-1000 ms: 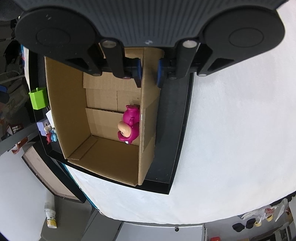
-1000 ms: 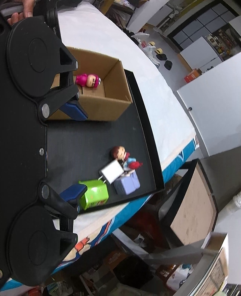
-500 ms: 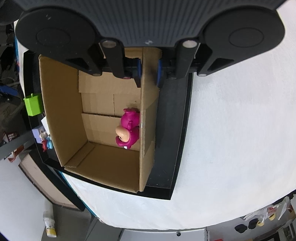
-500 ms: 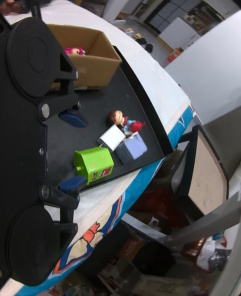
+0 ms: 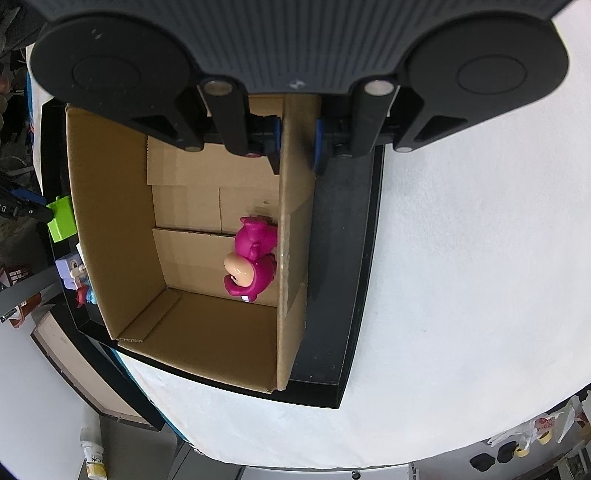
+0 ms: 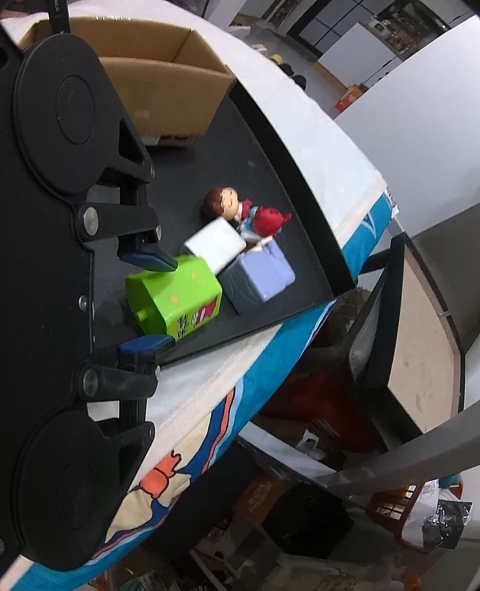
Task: Organize rigid objects
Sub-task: 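Move the right gripper to the lime-green toy and close on it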
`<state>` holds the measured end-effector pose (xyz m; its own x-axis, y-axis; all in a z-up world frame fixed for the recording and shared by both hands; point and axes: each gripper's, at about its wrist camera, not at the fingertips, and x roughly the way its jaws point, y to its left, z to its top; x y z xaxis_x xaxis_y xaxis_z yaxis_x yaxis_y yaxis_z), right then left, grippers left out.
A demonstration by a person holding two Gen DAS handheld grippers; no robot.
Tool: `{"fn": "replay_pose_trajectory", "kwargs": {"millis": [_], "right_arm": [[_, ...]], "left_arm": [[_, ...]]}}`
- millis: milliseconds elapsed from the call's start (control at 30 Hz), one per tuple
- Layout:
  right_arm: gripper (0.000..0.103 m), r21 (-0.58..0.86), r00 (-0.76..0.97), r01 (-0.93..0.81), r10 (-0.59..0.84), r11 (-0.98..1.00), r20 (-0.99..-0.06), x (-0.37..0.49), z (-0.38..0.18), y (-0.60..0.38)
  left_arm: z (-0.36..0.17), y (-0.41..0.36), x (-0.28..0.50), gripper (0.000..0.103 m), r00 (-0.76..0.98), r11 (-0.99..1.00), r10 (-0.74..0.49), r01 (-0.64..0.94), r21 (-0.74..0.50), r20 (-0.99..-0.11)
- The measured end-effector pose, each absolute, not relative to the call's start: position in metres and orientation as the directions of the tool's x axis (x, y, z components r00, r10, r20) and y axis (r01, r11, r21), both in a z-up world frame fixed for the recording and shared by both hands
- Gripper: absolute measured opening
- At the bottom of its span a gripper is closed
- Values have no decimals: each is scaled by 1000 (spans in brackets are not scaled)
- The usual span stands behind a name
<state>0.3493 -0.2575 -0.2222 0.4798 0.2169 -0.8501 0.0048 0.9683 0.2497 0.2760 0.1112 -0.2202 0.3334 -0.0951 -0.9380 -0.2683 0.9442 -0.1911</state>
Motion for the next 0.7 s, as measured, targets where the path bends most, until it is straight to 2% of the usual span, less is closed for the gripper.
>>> {"fn": "replay_pose_trajectory", "kwargs": {"millis": [167,300,500,600,700], "right_arm": [[37,245,498,-18,222,969,-838,351,-220,-257],[56,261,539,-36,238,965,-808,351,-214,-259],[56,216,536,-58,213,975,-817,357,-221,-252],[49,172,538,-86,191,981,-821,356,-226,-247],[47,175,536,-93,197,980,-821,352,-226,-248]], "left_arm": [[-221,111,277,15,330,944,-90,-272,-186,-940],[-222,111,278,15,330,943,-88,-277,-186,-940],[-224,111,278,15,328,946,-79,-274,-175,-941],[-223,110,278,15,326,946,-71,-278,-167,-943],[-223,111,275,16,328,941,-76,-289,-177,-942]]}}
